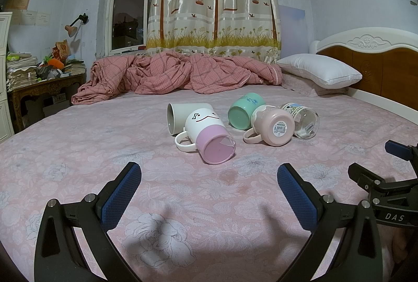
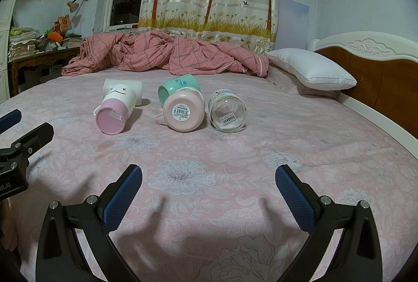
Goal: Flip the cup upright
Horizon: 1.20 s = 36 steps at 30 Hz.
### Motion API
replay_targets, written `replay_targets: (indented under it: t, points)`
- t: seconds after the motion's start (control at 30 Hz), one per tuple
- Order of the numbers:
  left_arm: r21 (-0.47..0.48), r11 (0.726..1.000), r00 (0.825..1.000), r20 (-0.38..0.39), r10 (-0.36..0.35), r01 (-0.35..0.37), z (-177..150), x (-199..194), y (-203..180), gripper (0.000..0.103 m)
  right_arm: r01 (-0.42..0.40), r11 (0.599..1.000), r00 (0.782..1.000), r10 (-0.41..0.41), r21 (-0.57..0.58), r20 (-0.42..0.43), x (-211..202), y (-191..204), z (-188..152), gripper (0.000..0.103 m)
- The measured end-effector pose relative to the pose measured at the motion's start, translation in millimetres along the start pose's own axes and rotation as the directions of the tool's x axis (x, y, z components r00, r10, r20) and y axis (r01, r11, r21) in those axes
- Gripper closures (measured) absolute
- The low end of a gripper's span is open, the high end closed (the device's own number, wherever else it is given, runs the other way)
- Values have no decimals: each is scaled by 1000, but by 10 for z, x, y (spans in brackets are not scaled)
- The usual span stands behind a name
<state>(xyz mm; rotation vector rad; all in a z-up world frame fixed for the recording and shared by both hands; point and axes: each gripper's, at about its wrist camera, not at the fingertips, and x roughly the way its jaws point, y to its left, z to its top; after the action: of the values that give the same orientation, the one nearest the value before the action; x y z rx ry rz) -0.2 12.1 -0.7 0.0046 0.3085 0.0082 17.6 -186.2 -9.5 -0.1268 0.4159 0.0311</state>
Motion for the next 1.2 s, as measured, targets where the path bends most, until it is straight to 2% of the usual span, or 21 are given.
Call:
replay_targets:
  t: [0.73, 0.87, 1.07, 1.2]
  points:
    - [-3, 1000, 1000, -6, -3, 3, -11, 11, 17, 0, 0, 1000, 1000, 0, -1, -1, -6, 6, 6, 0]
    - [-32, 999, 1000, -17, -4, 4, -20, 2, 117, 0, -1, 1000, 1000, 1, -1, -1, -7, 7, 6, 0]
    - [-140, 990, 999, -38, -16, 11, 25, -39, 392, 0, -5, 1000, 1000, 5, -19, -9, 8, 38, -14, 0]
    - [-130, 991, 1000, -5, 15, -15, 177, -151, 486, 0, -11, 999, 1000, 11, -33, -13, 16, 64, -40, 0]
